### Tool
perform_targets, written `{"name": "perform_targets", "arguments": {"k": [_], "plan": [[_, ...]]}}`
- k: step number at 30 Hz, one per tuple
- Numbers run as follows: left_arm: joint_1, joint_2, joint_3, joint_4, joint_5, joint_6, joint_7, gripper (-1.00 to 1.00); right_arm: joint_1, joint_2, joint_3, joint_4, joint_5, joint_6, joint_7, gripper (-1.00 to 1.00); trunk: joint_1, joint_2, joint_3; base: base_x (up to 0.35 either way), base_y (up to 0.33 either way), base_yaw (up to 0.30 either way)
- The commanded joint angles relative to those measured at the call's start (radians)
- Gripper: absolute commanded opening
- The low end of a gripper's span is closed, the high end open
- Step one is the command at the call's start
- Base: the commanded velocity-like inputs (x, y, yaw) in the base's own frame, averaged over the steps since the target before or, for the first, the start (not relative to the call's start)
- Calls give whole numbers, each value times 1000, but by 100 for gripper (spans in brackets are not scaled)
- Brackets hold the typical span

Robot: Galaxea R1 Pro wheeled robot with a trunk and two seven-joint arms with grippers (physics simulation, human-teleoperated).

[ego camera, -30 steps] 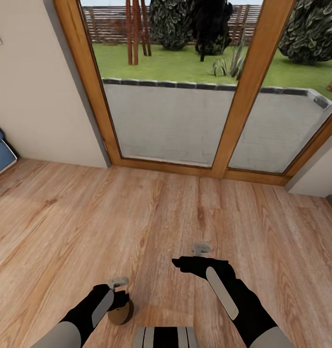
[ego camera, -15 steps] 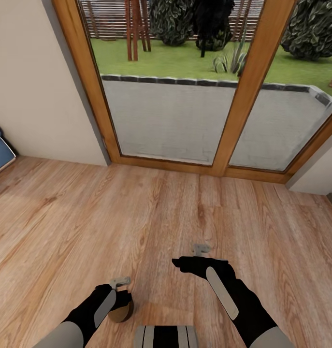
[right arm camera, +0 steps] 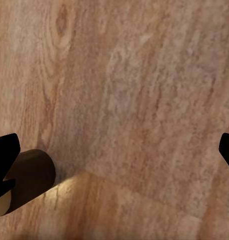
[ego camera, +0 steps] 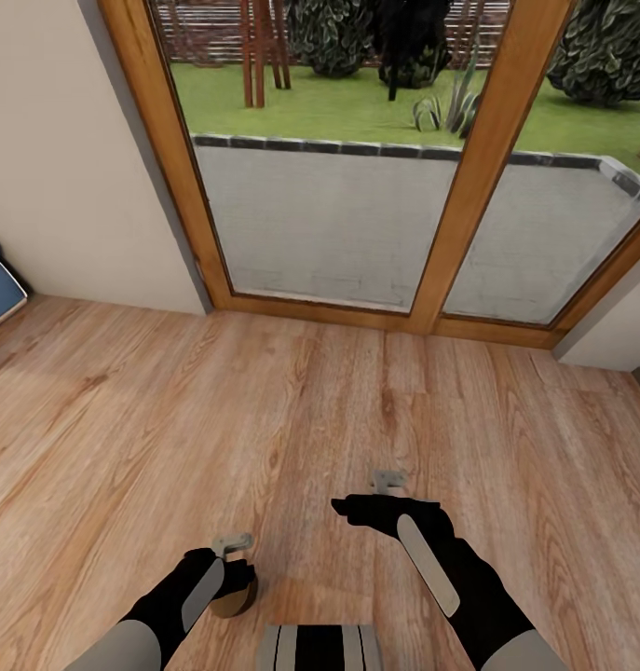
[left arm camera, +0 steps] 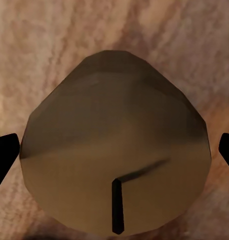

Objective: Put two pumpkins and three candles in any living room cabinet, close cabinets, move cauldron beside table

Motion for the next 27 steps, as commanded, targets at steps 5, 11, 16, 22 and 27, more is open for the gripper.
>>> {"name": "perform_targets", "arguments": {"k": [5, 11, 16, 22, 27], "plan": [[0, 1, -6, -2, 11, 3, 9, 100, -1, 0, 1, -1, -11, 3, -10, 100, 0, 0, -1, 0, 0, 0], [0, 1, -5, -2, 11, 3, 9, 100, -1, 0, 1, -1, -11, 3, -10, 100, 2, -1, -16, 0, 0, 0], [0, 1, -5, -2, 11, 3, 9, 100, -1, 0, 1, -1, -11, 3, -10, 100, 2, -1, -16, 0, 0, 0], [0, 2, -5, -2, 11, 3, 9, 100, 0, 0, 1, -1, -11, 3, -10, 100, 2, -1, -16, 0, 0, 0], [0, 2, -5, -2, 11, 3, 9, 100, -1, 0, 1, -1, -11, 3, -10, 100, 2, -1, -16, 0, 0, 0]]}}
